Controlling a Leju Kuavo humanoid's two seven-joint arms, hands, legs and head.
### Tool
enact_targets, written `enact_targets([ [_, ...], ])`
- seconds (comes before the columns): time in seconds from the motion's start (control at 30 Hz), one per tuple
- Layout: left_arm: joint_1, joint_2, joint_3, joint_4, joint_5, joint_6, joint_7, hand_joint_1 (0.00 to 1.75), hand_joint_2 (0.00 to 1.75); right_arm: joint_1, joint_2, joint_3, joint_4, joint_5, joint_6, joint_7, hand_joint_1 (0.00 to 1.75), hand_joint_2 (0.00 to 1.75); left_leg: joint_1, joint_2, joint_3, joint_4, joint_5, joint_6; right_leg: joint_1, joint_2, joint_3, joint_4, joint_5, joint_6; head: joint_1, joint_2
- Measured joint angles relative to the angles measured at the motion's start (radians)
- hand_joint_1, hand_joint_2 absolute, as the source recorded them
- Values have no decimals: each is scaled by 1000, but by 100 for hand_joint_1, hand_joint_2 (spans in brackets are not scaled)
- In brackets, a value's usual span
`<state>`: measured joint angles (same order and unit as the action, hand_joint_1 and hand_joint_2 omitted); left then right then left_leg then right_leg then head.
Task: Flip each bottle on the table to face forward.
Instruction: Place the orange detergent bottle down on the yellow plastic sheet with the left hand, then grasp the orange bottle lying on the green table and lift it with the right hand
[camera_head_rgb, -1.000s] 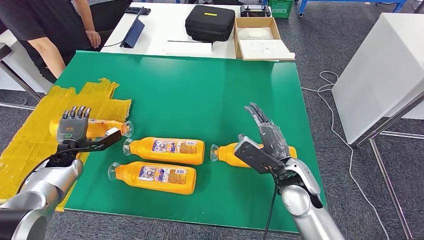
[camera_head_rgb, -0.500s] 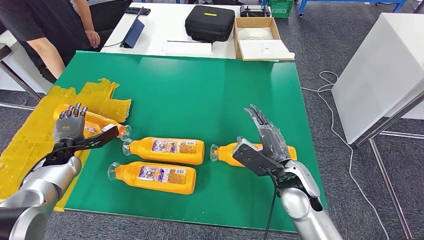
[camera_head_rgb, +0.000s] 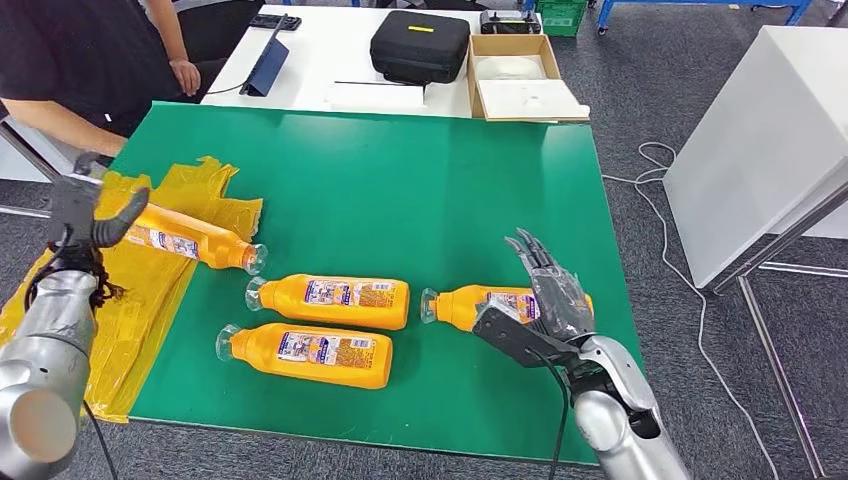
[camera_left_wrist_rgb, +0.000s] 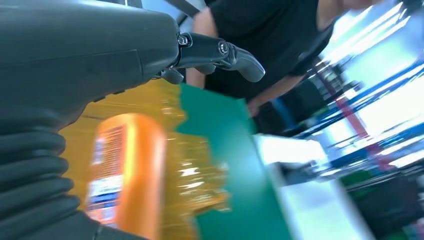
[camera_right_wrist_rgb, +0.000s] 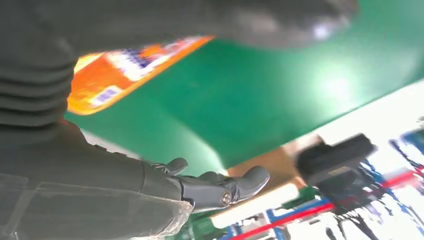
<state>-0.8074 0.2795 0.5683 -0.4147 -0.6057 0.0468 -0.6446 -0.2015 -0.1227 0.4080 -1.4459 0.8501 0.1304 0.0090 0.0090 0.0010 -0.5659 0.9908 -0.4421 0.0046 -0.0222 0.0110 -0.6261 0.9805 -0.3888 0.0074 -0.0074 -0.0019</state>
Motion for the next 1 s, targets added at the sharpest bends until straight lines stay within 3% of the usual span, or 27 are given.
enact_targets([
  [0.13, 12, -27, 21, -86, 88, -46, -5, 0, 0, 0, -41, -20, 58, 63, 59, 26, 0, 175, -1, -1, -1, 0, 0, 0, 0, -1, 1, 0, 0, 0, 0, 0],
  [0.47, 37, -54, -54, -169, 204, -31, 9, 0, 0, 2, -97, -31, 115, 132, 115, 53, 0, 175, -1, 0, 0, 0, 0, 0, 0, 0, 0, 0, 0, 0, 0, 0],
  [0.7, 38, -56, -116, -189, 268, -6, 36, 0, 0, -44, -94, -28, 197, 164, 130, 49, 0, 175, 0, 0, 0, 0, 0, 0, 0, 0, 0, 0, 0, 0, 0, 0],
  [1.0, 65, -62, -150, -238, 311, -2, 48, 0, 0, -129, -40, -15, 352, 208, 121, 44, 0, 175, 0, 0, 0, 0, 0, 0, 0, 0, 1, 0, 0, 0, 0, 0],
])
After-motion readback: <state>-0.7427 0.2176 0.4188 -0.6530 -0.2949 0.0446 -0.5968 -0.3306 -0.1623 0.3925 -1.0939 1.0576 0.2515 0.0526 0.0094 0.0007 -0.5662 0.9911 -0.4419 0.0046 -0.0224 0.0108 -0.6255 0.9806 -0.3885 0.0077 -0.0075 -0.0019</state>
